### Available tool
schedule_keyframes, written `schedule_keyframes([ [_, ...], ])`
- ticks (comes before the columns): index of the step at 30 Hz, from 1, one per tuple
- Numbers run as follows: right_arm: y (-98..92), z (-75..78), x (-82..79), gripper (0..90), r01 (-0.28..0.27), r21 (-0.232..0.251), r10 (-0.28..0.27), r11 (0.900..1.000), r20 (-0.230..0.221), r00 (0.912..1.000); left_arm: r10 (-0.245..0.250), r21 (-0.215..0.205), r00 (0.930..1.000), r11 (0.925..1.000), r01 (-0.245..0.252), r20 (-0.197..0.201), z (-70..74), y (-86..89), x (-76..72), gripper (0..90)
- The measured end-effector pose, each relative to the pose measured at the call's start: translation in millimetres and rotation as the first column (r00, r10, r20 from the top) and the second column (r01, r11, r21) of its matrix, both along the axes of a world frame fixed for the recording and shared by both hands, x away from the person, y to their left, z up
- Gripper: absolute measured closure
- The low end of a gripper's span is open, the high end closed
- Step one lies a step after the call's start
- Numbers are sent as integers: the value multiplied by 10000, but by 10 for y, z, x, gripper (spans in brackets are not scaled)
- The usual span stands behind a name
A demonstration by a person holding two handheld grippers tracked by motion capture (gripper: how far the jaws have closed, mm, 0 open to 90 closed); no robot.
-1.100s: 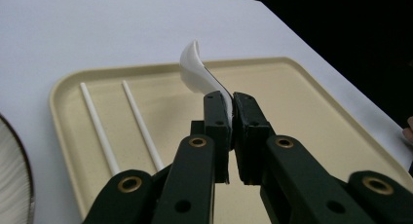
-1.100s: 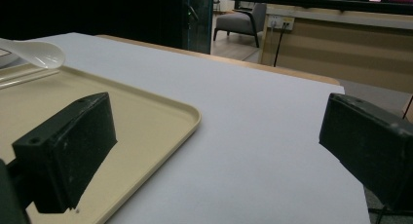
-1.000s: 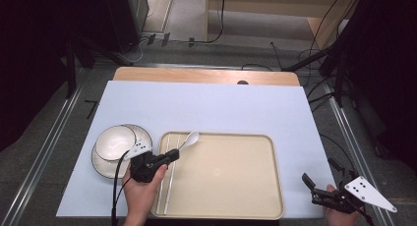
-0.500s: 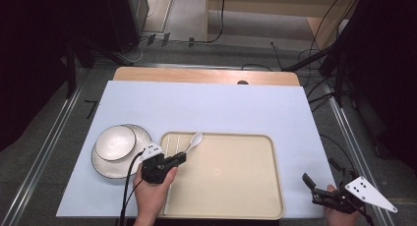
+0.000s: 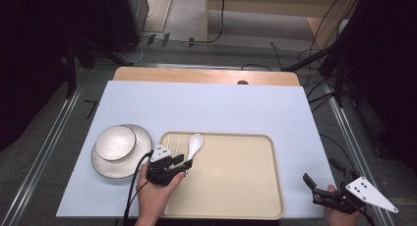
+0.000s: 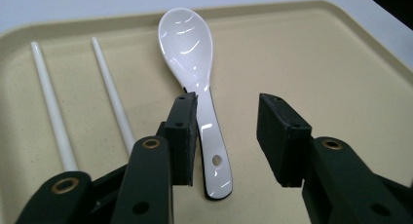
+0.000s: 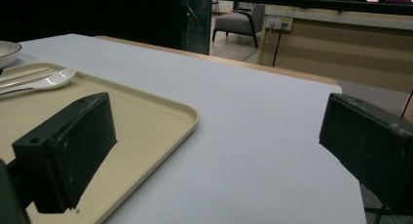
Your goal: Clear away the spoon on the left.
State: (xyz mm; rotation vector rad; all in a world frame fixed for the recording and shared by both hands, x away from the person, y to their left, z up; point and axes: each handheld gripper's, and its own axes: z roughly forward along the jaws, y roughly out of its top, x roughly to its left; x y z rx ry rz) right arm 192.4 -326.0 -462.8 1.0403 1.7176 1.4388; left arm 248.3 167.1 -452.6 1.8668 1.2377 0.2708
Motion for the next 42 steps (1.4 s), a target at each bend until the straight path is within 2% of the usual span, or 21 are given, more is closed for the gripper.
schedule_keyframes([
  [3, 4, 1, 0, 2, -3, 10, 3, 10000, -10, 10000, -275, 98, 9996, 9996, 276, -101, 12, -46, 46, 790],
  [6, 9, 3, 0, 2, -20, -18, 20, 10000, -17, 10000, -366, 218, 9992, 9991, 370, -149, 18, -102, 88, 900],
  [9, 10, 3, 0, 2, -24, -5, 24, 10000, -16, 10000, -378, 284, 9987, 9988, 388, -333, 9, -187, 191, 900],
  [12, 6, 3, 0, 2, -16, 18, 16, 10000, -4, 10000, -382, 524, 9972, 9978, 416, -642, -18, -302, 349, 900],
  [15, 5, 3, 2, 2, -8, 56, 8, 10000, 3, 10000, -404, 704, 9965, 9965, 456, -736, -39, -377, 401, 900],
  [17, 12, 4, 10, 2, -21, 64, 21, 10000, 9, 10000, -421, 1016, 9952, 9935, 511, -882, -80, -477, 479, 900],
  [19, 17, 4, 15, 2, -54, 14, 54, 10000, 34, 10000, -295, 1178, 9948, 9922, 409, -973, -104, -502, 534, 900],
  [29, -5, 2, 12, 2, -5, 150, 4, 9999, 46, 10000, 160, 1202, 9942, 9927, -31, -1062, -116, -458, 633, 900],
  [38, 1, 1, 13, 2, -7, 158, 7, 9999, 40, 10000, 240, 1192, 9942, 9928, -114, -1049, -114, -395, 676, 900],
  [42, 3, 2, 12, 2, -5, 169, 5, 9999, 16, 10000, 149, 1044, 9951, 9945, -46, -978, -77, -359, 637, 890],
])
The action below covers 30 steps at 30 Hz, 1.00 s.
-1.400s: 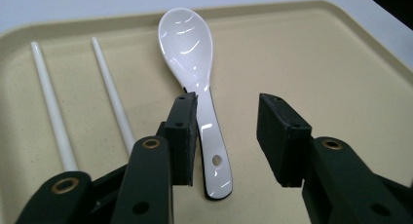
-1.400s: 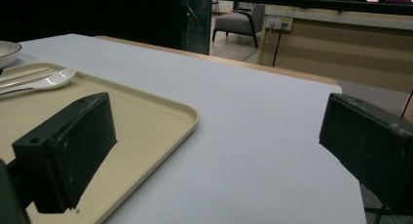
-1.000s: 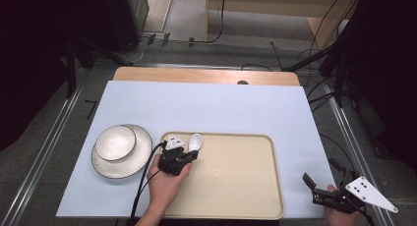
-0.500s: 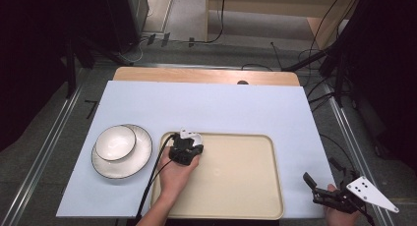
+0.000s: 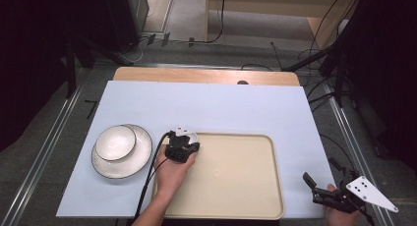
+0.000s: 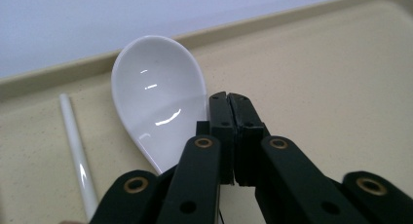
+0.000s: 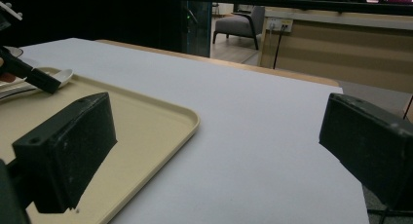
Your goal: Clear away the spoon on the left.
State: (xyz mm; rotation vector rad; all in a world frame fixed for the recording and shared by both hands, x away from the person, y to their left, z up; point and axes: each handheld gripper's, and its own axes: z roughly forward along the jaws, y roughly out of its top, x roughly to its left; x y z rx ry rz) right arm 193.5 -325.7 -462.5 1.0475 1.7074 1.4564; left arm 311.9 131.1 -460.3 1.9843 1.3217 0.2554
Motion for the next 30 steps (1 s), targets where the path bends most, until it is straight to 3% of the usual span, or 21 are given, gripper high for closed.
schedule_keyframes([
  [5, 7, 1, 4, 2, 31, 4, -31, 10000, -29, 10000, -156, -395, 9998, 9991, 151, -140, 38, 111, -160, 885],
  [10, -13, -7, 15, 2, 141, 2, -141, 9999, -70, 9999, -590, -355, 9975, 9977, 577, -381, 14, 155, -279, 900],
  [17, -12, -4, -23, 2, 181, -114, -181, 9998, -46, 9998, -770, -238, 9959, 9968, 759, -475, -36, 123, -320, 900],
  [30, -26, -10, -18, 2, 145, -178, -146, 9997, -49, 9999, -654, -207, 9966, 9977, 644, -503, -30, 176, -318, 900],
])
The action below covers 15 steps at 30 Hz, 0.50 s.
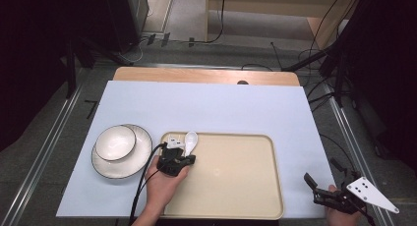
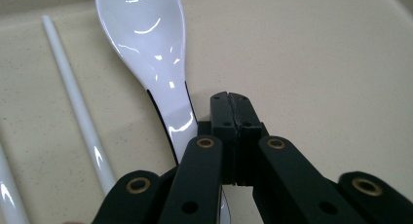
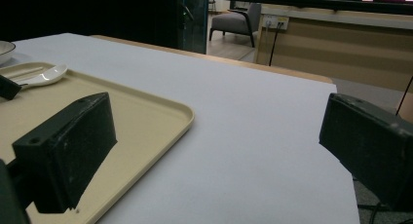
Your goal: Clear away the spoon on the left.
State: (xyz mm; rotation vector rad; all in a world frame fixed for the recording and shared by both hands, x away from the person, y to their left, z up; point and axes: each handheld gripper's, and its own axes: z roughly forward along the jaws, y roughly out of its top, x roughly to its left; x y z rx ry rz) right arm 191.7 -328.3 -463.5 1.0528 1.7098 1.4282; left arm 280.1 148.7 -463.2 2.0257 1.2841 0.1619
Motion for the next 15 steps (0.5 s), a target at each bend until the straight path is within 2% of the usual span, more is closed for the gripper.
schedule_keyframes([
  [3, -1, -2, -3, 2, 18, 9, -18, 10000, -16, 10000, 18, -100, 10000, 9999, -17, 43, 3, 22, 0, 890],
  [4, -1, -1, -4, 2, 25, -9, -25, 10000, -5, 10000, -31, -170, 9999, 9998, 33, 100, 9, 34, -6, 857],
  [6, 0, 0, -5, 2, 35, -14, -35, 10000, -2, 10000, -92, -456, 9996, 9989, 104, 248, 29, 49, -26, 833],
  [7, 2, -1, -7, 1, 20, -51, -20, 10000, -14, 10000, -264, -680, 9982, 9972, 301, 542, 68, 61, -58, 770],
  [8, 2, -1, -7, 1, 20, -51, -20, 10000, -14, 10000, -264, -680, 9982, 9972, 301, 542, 68, 61, -58, 732],
  [10, 5, -2, -8, 2, 20, -42, -20, 10000, -27, 10000, -262, -1241, 9953, 9916, 377, 932, 157, 119, -106, 682],
  [11, 5, -4, -5, 2, 26, -55, -26, 10000, -37, 10000, -262, -1241, 9953, 9916, 377, 932, 157, 119, -106, 637],
  [12, 5, -4, -5, 2, 26, -55, -26, 10000, -37, 10000, -209, -1427, 9943, 9891, 358, 1047, 189, 143, -119, 637],
  [13, 4, -6, 1, 2, 9, -94, -9, 10000, -27, 10000, -144, -1649, 9941, 9858, 321, 1075, 222, 170, -124, 532],
  [14, 10, -9, 7, 2, 13, -122, -14, 9999, -59, 10000, -187, -2082, 9945, 9773, 400, 1030, 293, 207, -116, 470],
  [15, 10, -9, 7, 2, 13, -122, -14, 9999, -59, 10000, -187, -2082, 9945, 9773, 400, 1030, 293, 207, -116, 417],
])
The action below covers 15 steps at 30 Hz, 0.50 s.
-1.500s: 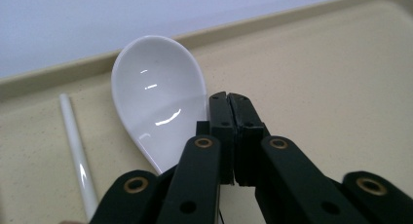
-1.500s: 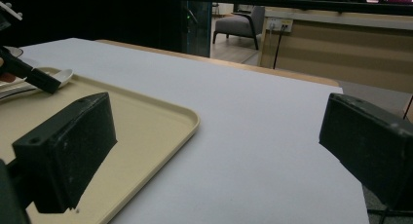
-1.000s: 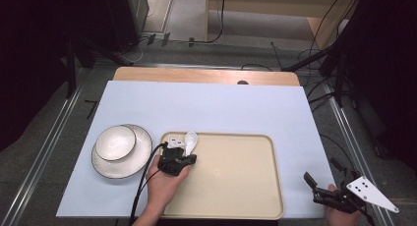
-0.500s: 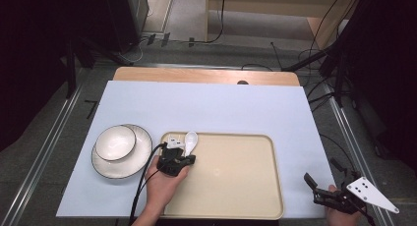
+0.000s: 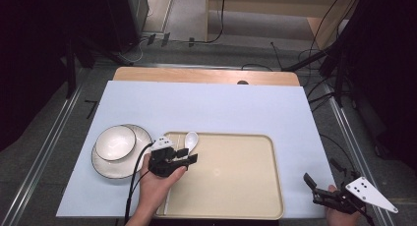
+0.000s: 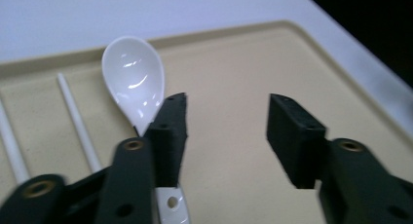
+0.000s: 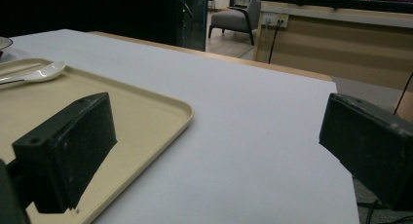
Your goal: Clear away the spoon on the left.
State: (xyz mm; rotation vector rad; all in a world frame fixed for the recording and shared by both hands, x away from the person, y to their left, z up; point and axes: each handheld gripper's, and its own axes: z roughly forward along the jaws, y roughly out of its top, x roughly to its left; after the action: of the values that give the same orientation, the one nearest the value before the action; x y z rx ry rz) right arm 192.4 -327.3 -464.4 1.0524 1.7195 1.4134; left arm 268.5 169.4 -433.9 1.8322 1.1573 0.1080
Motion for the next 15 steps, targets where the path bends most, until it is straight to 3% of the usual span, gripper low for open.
schedule_keyframes([
  [1, 11, -2, -1, 2, -16, -38, 16, 10000, -13, 10000, -36, 84, 10000, 10000, 36, 61, 37, -2, 1, 340],
  [3, 22, -3, -7, 2, -49, -81, 49, 10000, -22, 10000, -179, 964, 9997, 9952, 162, 173, 122, -34, 2, 141],
  [5, 25, -4, -11, 2, -64, -116, 64, 9999, -28, 10000, -335, 1090, 9992, 9936, 307, 239, 137, -35, -8, 4],
  [7, 20, -7, -25, 2, -44, -135, 44, 9999, -48, 10000, -621, 767, 9969, 9953, 583, 481, 173, 36, -48, 0],
  [10, 5, -5, -36, 2, 5, -119, -5, 9999, -21, 10000, -625, 560, 9956, 9967, 586, 702, 204, 119, -72, 0],
  [15, 16, -7, -36, 2, -1, -189, 0, 9998, -46, 10000, -572, 493, 9945, 9974, 530, 874, 261, 287, -79, 0],
])
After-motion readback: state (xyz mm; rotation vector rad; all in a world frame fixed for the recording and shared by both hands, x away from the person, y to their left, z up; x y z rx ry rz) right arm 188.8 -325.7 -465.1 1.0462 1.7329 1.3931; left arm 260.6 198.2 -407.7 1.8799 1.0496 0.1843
